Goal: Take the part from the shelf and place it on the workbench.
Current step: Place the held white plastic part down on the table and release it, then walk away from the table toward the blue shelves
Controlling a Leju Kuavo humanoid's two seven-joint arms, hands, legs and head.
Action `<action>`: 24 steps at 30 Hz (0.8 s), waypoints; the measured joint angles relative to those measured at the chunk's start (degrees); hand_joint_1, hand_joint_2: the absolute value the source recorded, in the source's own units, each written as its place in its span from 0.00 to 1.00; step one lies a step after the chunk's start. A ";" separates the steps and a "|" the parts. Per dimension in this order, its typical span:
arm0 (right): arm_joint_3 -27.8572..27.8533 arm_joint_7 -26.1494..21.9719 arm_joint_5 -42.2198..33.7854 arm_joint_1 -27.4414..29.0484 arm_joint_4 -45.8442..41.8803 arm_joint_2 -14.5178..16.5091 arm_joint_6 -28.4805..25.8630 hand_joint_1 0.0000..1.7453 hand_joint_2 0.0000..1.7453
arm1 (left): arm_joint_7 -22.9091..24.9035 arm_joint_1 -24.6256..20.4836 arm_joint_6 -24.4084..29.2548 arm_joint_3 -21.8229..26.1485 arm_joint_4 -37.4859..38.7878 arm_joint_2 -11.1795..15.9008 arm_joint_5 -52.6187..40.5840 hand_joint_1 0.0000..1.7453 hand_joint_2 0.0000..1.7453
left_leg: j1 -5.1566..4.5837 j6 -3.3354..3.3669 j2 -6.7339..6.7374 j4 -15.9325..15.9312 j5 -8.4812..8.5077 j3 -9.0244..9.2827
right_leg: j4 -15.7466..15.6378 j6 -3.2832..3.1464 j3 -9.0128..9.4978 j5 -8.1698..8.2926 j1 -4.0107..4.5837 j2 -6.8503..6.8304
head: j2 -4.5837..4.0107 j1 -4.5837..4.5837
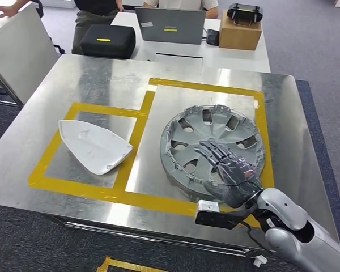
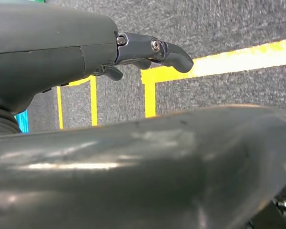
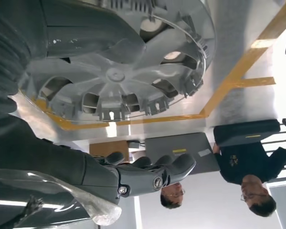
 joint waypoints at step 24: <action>-15.25 -2.14 7.42 22.80 -4.08 0.10 -9.07 0.00 1.00 | -1.11 -0.62 1.20 -1.50 0.17 0.03 0.40 0.00 0.00 | -0.89 -0.18 -0.25 -1.96 -4.45 7.00 | -13.74 -1.44 1.16 10.41 0.80 -0.05 | 0.01 -0.31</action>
